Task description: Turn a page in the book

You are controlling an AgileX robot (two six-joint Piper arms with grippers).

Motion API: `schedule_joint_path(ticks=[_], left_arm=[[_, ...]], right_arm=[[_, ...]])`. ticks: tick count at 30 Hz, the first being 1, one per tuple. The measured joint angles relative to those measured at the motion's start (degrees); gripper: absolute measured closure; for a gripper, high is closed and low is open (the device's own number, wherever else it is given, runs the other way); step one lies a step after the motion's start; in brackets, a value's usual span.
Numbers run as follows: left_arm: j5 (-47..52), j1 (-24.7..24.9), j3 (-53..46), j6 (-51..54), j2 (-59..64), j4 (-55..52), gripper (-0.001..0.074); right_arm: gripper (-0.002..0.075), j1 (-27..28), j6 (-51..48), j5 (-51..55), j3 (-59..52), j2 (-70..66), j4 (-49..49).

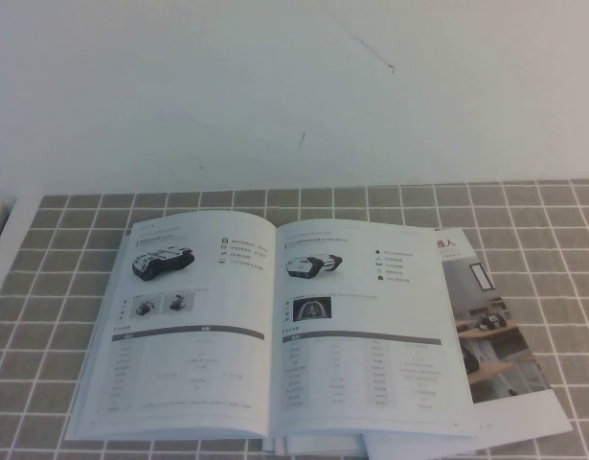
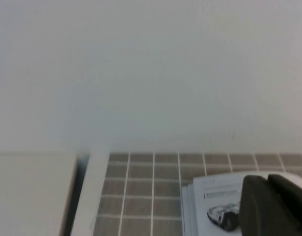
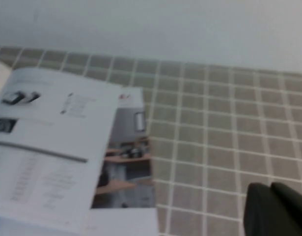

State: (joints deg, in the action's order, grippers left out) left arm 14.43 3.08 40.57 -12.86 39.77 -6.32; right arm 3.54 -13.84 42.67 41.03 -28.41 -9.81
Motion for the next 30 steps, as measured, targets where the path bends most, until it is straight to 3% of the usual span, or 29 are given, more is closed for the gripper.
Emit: schedule_joint_path(ticks=[5,9,14,22,27,30], left_arm=[[6.2,0.5,6.3,5.0,15.5,6.3,0.0739],[15.4,3.3,13.5,15.4,27.6,16.3,0.0739],[18.5,7.4,20.4,22.1,40.9,21.9,0.0739],[18.8,9.1,22.7,24.0,54.6,22.1,0.0739],[15.8,9.1,22.7,24.0,59.9,22.3,0.0739],[13.6,9.1,22.8,24.0,63.3,22.3,0.0739]], right_arm=[[0.0729,0.0,-14.4,3.0,2.0,-13.6,-16.9],[0.0729,0.0,-28.0,2.6,2.0,-25.5,-31.6],[0.0729,-2.9,-40.4,-2.9,2.2,-39.6,-43.5],[0.0729,-16.3,-42.8,-9.2,7.9,-58.6,-42.3],[0.0722,-18.5,-39.8,-10.7,13.9,-66.4,-34.9],[0.0634,-18.7,-39.5,-10.7,16.8,-69.3,-34.0]])
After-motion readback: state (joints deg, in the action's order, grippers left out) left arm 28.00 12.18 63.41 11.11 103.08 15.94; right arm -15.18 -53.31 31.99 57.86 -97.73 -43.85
